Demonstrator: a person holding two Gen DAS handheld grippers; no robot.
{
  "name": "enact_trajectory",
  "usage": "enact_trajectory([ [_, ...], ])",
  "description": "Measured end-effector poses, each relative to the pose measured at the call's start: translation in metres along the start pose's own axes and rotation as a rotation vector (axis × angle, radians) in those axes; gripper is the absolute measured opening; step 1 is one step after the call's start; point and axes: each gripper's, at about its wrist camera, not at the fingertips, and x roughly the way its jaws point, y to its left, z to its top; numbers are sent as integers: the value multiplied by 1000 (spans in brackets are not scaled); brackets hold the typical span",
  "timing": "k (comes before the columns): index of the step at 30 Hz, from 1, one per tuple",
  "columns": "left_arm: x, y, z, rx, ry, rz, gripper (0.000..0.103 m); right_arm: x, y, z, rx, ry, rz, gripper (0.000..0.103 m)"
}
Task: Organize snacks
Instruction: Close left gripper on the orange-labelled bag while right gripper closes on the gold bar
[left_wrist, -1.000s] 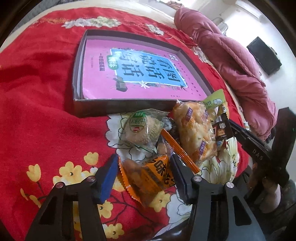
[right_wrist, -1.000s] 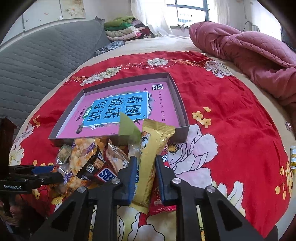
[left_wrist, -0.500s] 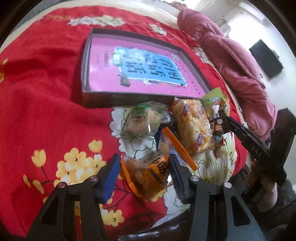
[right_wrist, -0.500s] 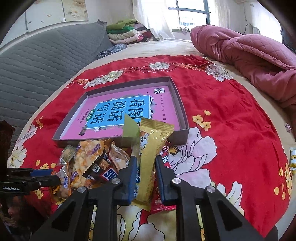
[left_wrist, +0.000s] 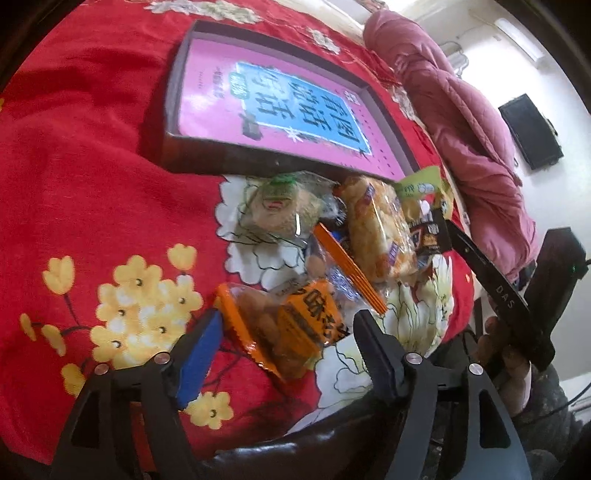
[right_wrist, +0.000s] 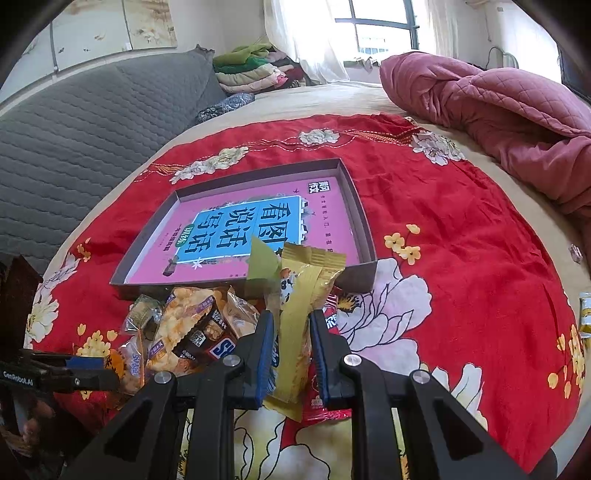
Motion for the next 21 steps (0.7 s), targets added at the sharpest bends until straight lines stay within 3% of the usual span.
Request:
enact_trajectory([
  [7,12,3,4,-59,0,-37,74,1,3,0,-6,4,-3,21],
  [9,13,-5,3,-38,-7,3,67,1,4,0,-12,4,-4,21],
  [10,13,-7,2,-25,-11,12,57,1,5,0,-14,3,-3,21],
  [12,12,-11,2,-14,-26,33,51,0,6,0,-22,-1,-2,21],
  [21,-6,-18,2,13,-79,34,44,-10,9,3,-40,-48,1,18],
])
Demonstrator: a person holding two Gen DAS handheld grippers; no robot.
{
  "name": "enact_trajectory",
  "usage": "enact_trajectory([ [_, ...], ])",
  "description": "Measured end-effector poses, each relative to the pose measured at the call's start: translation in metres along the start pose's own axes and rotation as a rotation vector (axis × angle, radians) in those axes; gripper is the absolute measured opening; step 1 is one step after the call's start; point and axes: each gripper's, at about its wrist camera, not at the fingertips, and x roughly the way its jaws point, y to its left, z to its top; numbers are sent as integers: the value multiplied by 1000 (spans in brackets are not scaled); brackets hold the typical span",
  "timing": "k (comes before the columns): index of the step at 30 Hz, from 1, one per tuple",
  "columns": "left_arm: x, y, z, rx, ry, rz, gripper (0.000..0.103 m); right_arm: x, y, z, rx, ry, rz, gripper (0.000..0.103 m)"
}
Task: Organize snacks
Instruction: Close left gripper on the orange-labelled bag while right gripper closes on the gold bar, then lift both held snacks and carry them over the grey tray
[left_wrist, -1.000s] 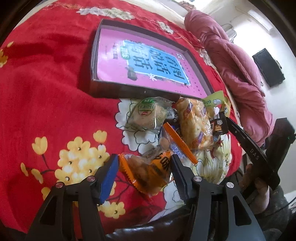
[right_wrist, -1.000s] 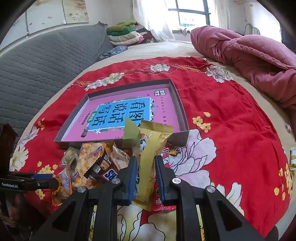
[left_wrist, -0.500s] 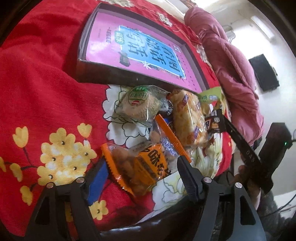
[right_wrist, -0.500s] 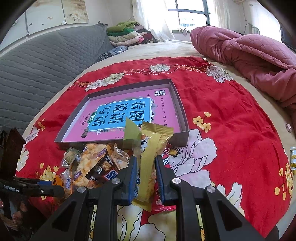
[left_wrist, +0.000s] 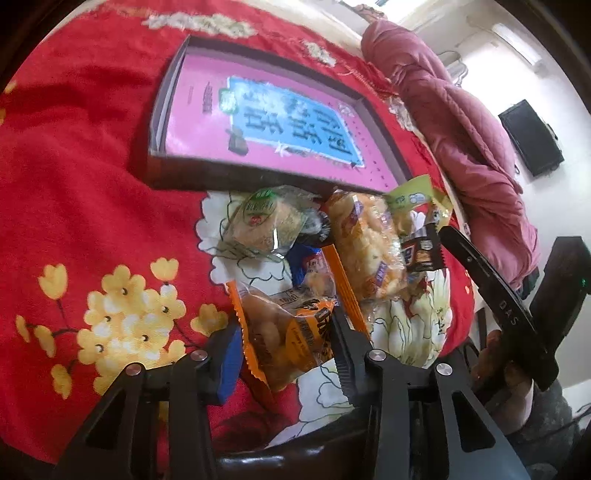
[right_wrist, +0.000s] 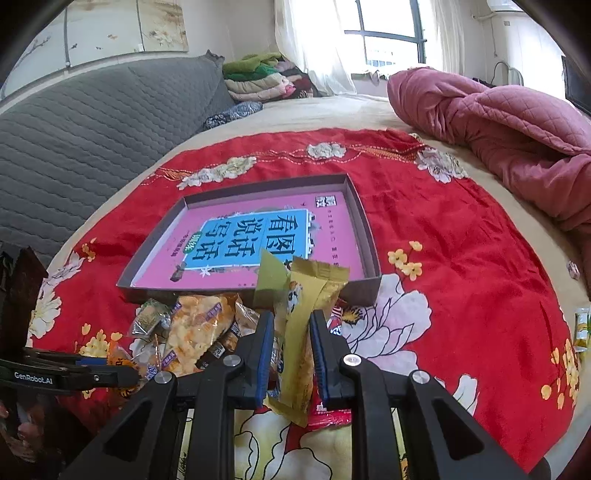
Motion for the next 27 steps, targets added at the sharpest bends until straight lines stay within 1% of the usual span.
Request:
enact_trajectory([
  [4,-16,-12,3,53,-47,17,43,-3,-4,1,7,-7,15,17],
  [5,-18,-14,4,64,-54,20,43,-1,-5,1,11,-1,19,12],
  [6,-20,-16,4,73,-58,18,43,0,-5,0,12,6,23,12],
  [9,-24,-20,5,88,-70,19,43,4,-8,-1,25,30,13,12],
  [11,-26,-22,5,90,-76,21,43,4,-15,-1,59,28,11,12],
  [12,-28,-22,5,90,-80,19,43,4,-19,-1,82,27,11,15],
  [13,-29,-23,6,89,-85,15,43,3,-23,-1,102,29,14,21],
  [15,-33,-23,7,88,-97,9,42,5,-27,-1,128,31,25,26],
  [17,-37,-22,8,84,-109,3,42,8,-28,-2,134,45,33,39],
  [18,-39,-23,7,85,-111,3,42,10,-28,-2,135,49,35,40],
  [24,-45,-25,12,74,-134,-6,41,24,-22,-4,111,84,52,40],
  [25,-46,-25,13,70,-139,-7,41,26,-22,-4,111,87,54,37],
  [26,-47,-24,15,68,-140,-8,41,27,-23,-5,114,92,58,28],
  [27,-47,-24,16,66,-142,-9,41,29,-24,-5,117,95,59,26],
])
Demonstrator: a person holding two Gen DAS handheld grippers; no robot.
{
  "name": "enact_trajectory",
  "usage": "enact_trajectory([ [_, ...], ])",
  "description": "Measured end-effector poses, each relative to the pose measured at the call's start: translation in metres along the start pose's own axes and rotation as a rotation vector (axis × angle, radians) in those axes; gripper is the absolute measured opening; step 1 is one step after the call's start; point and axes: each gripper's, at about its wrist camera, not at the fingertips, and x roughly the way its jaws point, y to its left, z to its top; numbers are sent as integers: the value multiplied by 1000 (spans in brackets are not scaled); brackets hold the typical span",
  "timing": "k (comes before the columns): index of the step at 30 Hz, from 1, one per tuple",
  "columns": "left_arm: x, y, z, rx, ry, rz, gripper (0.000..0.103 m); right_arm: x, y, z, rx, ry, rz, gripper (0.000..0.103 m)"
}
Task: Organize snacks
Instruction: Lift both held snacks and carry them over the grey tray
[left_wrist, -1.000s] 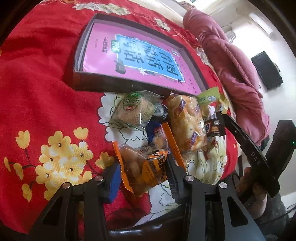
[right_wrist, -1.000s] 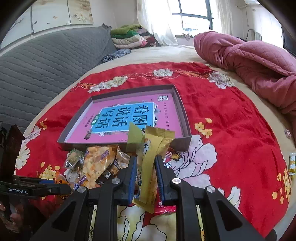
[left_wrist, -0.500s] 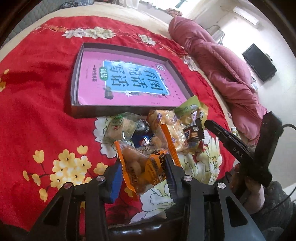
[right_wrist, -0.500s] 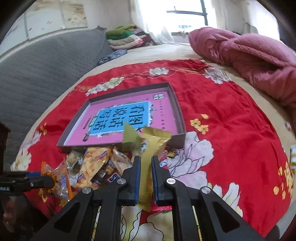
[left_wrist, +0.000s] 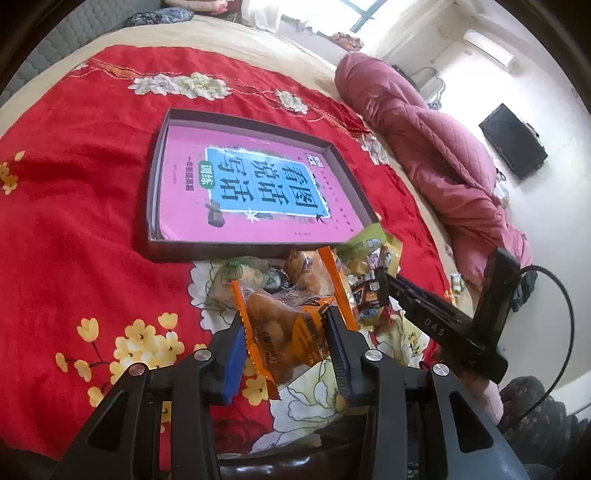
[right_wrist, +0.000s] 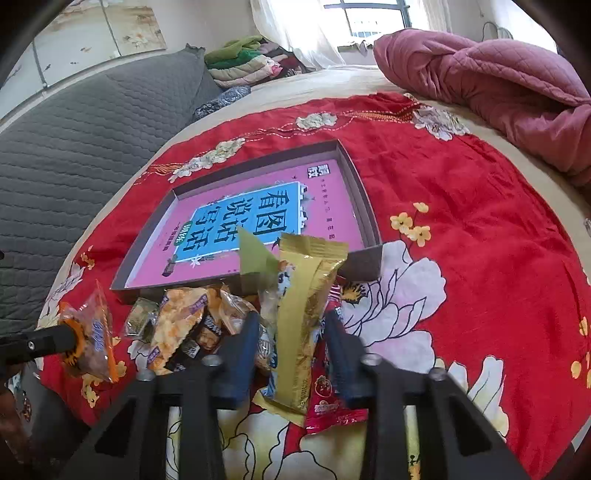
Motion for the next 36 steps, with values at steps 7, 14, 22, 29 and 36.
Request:
enact_trajectory([
  [7,-7,1,8,-12,-31,7,41,-12,3,2,-27,-51,19,13],
  [14,-15,7,22,-39,-73,9,40,-29,5,10,-39,-112,19,13],
  [22,-13,11,39,-54,-108,37,39,-40,5,29,-51,-195,1,13],
  [29,1,15,56,-75,-119,60,39,-39,2,48,-43,-255,-15,13],
  [36,18,16,70,-81,-113,102,38,-32,-5,66,-28,-297,-13,13],
])
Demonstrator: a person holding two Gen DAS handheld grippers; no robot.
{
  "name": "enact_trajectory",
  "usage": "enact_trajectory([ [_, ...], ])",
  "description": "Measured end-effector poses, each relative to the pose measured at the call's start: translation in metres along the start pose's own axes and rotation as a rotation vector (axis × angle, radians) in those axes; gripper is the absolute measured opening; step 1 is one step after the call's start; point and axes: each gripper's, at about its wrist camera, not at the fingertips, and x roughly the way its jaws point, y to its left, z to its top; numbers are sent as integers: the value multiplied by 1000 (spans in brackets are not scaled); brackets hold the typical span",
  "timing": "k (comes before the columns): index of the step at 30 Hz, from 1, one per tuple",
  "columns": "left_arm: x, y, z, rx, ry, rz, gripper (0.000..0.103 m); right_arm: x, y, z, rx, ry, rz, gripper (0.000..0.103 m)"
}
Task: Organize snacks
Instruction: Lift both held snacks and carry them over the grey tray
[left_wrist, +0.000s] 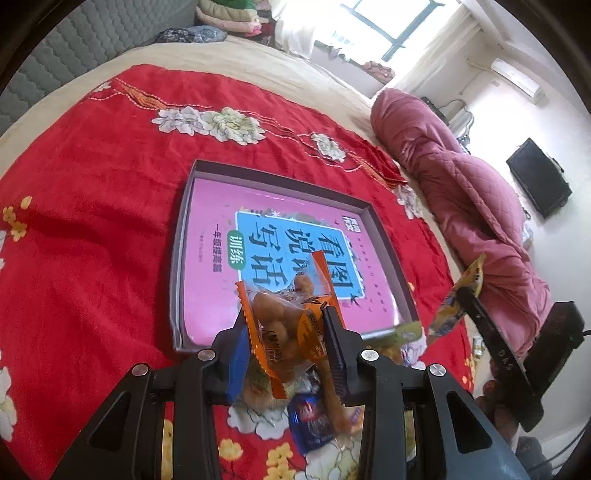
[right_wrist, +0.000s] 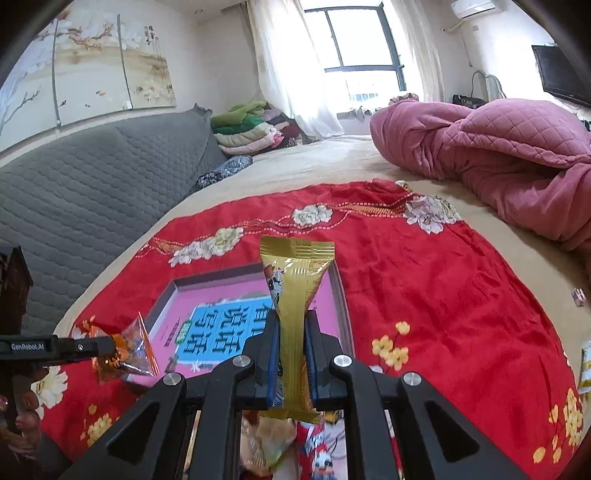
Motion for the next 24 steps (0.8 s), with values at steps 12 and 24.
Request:
enact_trajectory([
  [12,25,5,14,-17,15,35,38,36,-4,10,1,31,-14,13],
  [24,43,8,11,-16,45,71,38,70,-7,-1,-16,126,-45,13],
])
